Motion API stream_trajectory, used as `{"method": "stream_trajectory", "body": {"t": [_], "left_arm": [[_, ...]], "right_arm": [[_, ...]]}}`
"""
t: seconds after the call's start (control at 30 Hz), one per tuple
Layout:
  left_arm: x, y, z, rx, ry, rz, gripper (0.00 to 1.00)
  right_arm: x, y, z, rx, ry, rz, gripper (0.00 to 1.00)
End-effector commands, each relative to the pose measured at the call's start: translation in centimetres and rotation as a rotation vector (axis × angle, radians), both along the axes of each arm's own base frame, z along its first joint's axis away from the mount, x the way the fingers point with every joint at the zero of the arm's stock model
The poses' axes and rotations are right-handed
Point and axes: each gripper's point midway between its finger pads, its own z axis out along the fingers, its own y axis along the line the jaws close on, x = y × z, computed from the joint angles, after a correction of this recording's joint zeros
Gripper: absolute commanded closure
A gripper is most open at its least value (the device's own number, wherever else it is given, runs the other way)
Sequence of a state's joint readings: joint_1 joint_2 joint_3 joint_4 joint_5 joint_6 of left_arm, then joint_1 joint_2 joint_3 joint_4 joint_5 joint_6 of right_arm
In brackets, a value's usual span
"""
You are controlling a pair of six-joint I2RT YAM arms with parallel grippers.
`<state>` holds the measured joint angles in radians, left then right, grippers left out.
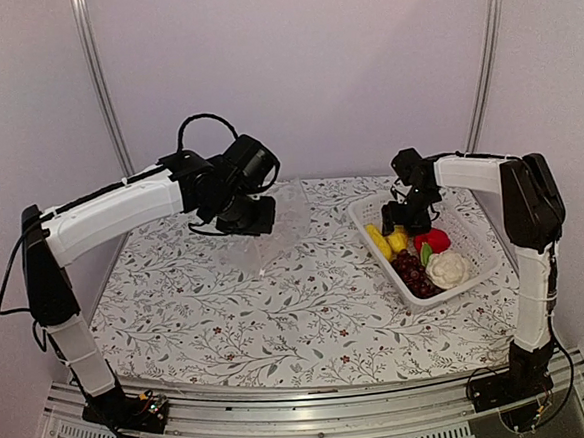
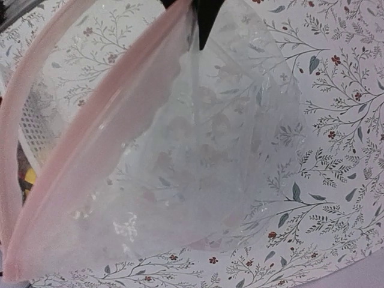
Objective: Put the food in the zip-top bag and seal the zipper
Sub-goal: Pick up the fake fruit from the bin, then place the fake fruit in the zipper food storage bag.
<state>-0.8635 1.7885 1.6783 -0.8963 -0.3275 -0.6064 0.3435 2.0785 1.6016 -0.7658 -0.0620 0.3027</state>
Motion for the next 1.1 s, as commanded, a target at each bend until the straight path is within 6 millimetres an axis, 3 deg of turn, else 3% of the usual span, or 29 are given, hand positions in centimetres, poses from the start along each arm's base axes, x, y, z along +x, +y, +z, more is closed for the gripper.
{"method": "stream_trajectory", "body": {"t": [0.0,0.07,0.17,0.2,0.27,0.37,0.4,0.47,0.6,0.73,0.87,1.07], "left_arm": [[0.5,-0.9,0.2,-0.053,0.017,-0.007,1.00],[0.5,-0.9,0.2,-0.055,0.021,-0.008,1.00],[0.5,-0.8,-0.1,-0.059,0.026,0.002,1.00],[0.6,-0.8,-0.3,-0.065,0.031,0.003,1.00],[0.8,-0.7,-1.0,-0.074,0.048,0.019,1.00],[1.3,-1.5,-0.8,-0.107,0.050,0.021,1.00],[1.5,-1.8,-0.6,-0.117,0.046,0.021,1.00],[2.2,-2.3,-0.2,-0.134,0.034,0.020,1.00],[3.3,-3.8,1.0,-0.197,0.034,0.014,1.00],[4.0,-5.7,2.4,-0.293,0.031,-0.009,1.00],[4.6,-7.3,4.6,-0.355,0.001,-0.048,1.00],[4.8,-9.1,8.7,-0.463,-0.075,-0.141,1.00]], "right_arm": [[0.2,0.3,-4.1,0.006,0.102,-0.024,0.34],[0.2,0.3,-4.0,0.005,0.108,-0.031,0.44],[0.8,0.0,-0.4,0.015,0.017,-0.054,0.58],[1.0,-0.1,2.5,0.031,-0.042,-0.062,0.62],[0.4,0.1,6.1,0.073,-0.105,-0.061,0.68],[-1.1,1.9,13.7,0.217,-0.262,-0.007,0.73],[-1.8,2.9,15.7,0.274,-0.302,0.024,0.74],[-3.7,4.6,21.6,0.405,-0.436,0.088,0.78],[-7.5,8.6,28.9,0.632,-0.585,0.178,0.86],[-9.7,12.5,32.8,0.767,-0.675,0.253,0.89],[-10.2,16.3,34.2,0.792,-0.709,0.341,0.89],[-8.6,20.0,32.0,0.763,-0.694,0.373,0.84]]}}
